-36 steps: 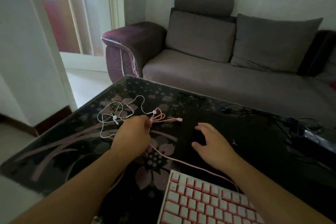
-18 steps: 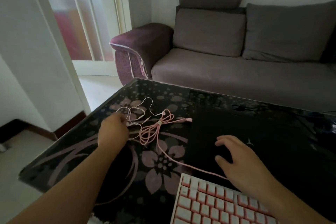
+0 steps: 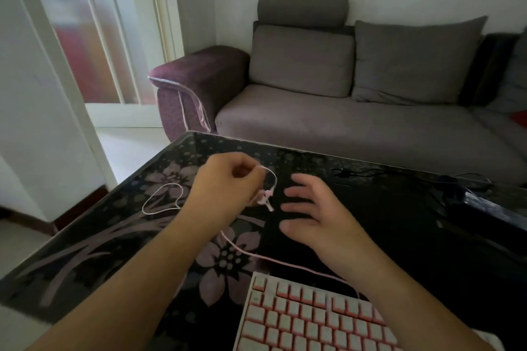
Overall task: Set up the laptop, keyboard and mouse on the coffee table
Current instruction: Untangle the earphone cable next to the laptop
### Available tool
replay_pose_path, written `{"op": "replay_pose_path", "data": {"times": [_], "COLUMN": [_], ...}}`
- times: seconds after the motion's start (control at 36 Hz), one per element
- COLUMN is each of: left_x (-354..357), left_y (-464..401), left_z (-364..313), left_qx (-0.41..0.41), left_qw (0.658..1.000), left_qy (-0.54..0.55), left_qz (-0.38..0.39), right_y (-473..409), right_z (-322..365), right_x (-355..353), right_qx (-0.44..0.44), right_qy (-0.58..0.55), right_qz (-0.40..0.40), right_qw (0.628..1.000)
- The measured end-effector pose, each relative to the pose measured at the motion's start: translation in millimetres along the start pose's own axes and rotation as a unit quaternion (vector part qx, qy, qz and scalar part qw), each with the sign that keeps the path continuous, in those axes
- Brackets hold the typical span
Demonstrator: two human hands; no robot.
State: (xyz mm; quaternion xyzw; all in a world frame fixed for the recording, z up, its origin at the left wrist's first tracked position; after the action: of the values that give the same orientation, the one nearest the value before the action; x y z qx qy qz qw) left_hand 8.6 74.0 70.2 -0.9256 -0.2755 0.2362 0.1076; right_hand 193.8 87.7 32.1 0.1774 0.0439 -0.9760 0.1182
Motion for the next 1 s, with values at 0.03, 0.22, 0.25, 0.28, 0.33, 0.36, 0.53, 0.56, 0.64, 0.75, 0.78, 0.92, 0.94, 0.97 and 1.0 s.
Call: {"op": "replay_pose_path", "data": {"times": [0.03,0.22,0.25,0.28,0.33,0.36,0.53,0.56,0.64,0.75,0.78,0.92,0.94,0.97,1.0], "left_x": [11.4,49.7,49.5,49.4,47.7,46.8,46.1,46.5,42.8,37.3,35.8,34.4,35.6,37.6,40.2], "left_y": [6.8,38.9,41.3,43.1,47.3,48.4,47.1,47.2,44.2,40.3,39.8,38.8,38.6,39.4,40.7], "left_z": [-6.1,-23.5,-24.5,-24.9,-26.1,-26.1,-23.4,-24.9,-31.5,-37.4,-39.1,-41.4,-39.8,-38.5,-37.5], "left_qx": [-0.004,-0.054,-0.045,-0.034,-0.008,0.012,0.062,0.055,0.048,0.031,0.023,-0.039,-0.053,-0.067,-0.079], "left_qw": [0.999,0.986,0.986,0.987,0.987,0.988,0.969,0.973,0.987,0.998,0.999,0.996,0.995,0.994,0.993], "left_qy": [0.011,0.098,0.087,0.07,0.027,-0.009,-0.192,-0.179,-0.135,-0.058,-0.032,0.043,0.051,0.06,0.066], "left_qz": [0.034,0.123,0.132,0.143,0.155,0.156,0.145,0.137,0.078,0.002,-0.018,-0.07,-0.071,-0.069,-0.061], "right_y": [3.2,12.9,13.8,14.6,16.1,16.4,18.8,19.2,19.3,20.0,20.5,17.5,17.7,18.1,17.7], "right_z": [7.2,13.0,10.6,8.0,3.7,2.4,5.6,6.0,1.6,-5.6,-6.0,-18.9,-21.3,-24.4,-28.3], "right_x": [2.8,-27.0,-33.3,-40.2,-53.2,-60.2,-107.9,-114.1,-121.5,-138.1,-142.9,-169.7,-176.0,-181.2,-183.8], "right_qx": [0.002,0.016,0.012,0.006,-0.001,-0.001,-0.04,-0.056,-0.069,-0.051,-0.056,-0.057,-0.029,0.012,0.055], "right_qy": [-0.046,-0.063,-0.031,0.0,0.027,0.03,0.077,0.13,0.278,0.322,0.321,0.269,0.208,0.126,0.033], "right_qz": [0.025,-0.062,-0.067,-0.071,-0.082,-0.092,-0.168,-0.168,-0.142,-0.18,-0.192,-0.252,-0.272,-0.284,-0.283], "right_qw": [0.999,0.996,0.997,0.997,0.996,0.995,0.982,0.976,0.947,0.928,0.926,0.928,0.939,0.95,0.957]}}
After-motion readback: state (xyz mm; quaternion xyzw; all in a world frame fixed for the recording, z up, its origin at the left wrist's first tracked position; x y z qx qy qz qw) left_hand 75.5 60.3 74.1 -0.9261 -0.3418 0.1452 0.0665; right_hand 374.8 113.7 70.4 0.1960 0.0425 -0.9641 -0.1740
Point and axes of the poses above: each hand's wrist, its own y-axis away from the middle knuckle, its own x-axis out of the palm, z = x × y, the point moved 6 cm from there along -y, towards the middle knuckle, and after that the axes turned 13 degrees about -z, right-handed, at the moved point
